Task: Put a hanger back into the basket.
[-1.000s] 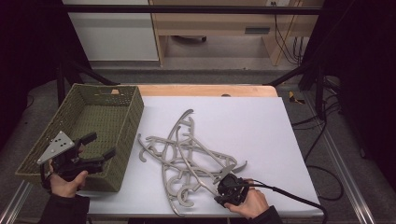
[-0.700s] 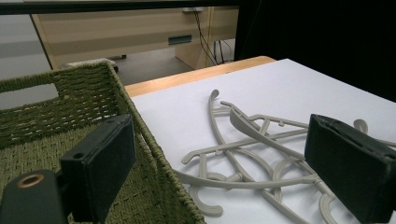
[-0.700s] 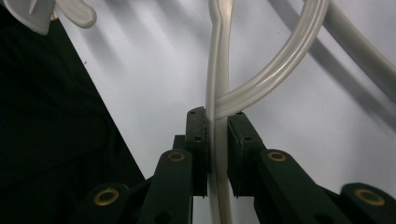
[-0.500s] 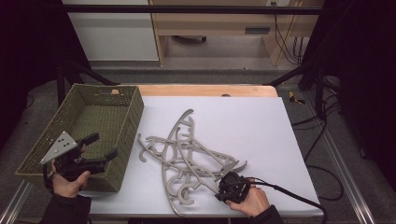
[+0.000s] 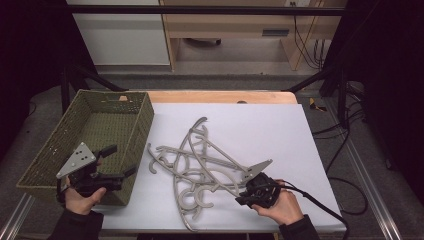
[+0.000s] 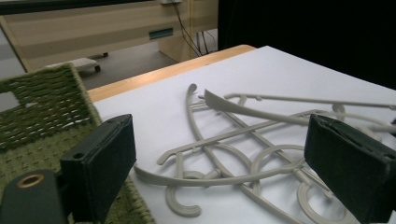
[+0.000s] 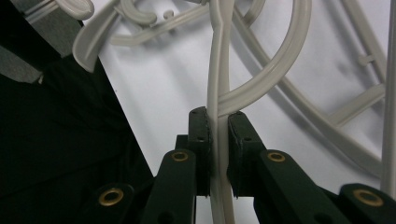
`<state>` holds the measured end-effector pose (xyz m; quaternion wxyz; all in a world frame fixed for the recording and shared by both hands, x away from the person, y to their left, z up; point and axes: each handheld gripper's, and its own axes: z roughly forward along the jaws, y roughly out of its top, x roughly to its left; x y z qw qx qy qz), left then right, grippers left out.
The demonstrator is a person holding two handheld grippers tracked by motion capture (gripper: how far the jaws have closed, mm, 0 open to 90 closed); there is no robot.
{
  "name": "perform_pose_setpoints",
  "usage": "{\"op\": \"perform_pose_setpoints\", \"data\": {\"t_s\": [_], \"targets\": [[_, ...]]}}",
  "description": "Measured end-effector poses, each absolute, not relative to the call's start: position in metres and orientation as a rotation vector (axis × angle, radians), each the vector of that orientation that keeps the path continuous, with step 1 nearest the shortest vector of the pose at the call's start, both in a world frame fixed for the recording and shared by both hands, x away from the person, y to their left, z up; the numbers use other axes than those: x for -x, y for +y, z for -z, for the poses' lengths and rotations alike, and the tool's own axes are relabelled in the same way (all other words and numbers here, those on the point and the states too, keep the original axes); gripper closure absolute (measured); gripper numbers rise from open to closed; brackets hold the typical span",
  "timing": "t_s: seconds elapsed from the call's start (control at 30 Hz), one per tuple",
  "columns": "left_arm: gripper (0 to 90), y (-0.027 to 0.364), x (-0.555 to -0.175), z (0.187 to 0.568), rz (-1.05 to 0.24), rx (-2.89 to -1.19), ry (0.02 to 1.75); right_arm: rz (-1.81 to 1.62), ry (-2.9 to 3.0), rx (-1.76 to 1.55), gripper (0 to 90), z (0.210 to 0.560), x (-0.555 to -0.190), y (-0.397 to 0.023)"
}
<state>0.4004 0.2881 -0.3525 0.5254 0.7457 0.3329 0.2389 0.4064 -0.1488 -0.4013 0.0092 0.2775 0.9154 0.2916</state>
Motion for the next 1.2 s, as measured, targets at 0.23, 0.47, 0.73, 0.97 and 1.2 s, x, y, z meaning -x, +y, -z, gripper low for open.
{"op": "perform_pose_setpoints", "data": {"t_s": [0.23, 0.47, 0.73, 0.97, 1.2], "targets": [[5.5, 0.27, -0.4, 0.354, -0.516, -1.848, 0.739, -0.976, 2.877, -0.776, 81.5, 0.385, -0.414, -0.153], [4.3, 0.247, -0.395, 0.354, -0.506, -1.925, 0.644, -1.022, 2.941, -0.673, 81.5, 0.372, -0.426, -0.145], [7.2, 0.221, -0.395, 0.361, -0.527, -2.078, 0.516, -1.03, 3.026, -0.565, 81.5, 0.368, -0.432, -0.139], [12.3, 0.202, -0.395, 0.367, -0.543, -2.252, 0.328, -0.999, 3.091, -0.499, 81.5, 0.372, -0.431, -0.136], [18.8, 0.186, -0.398, 0.377, -0.6, -2.361, 0.221, -0.989, 3.143, -0.457, 81.5, 0.374, -0.431, -0.134]]}}
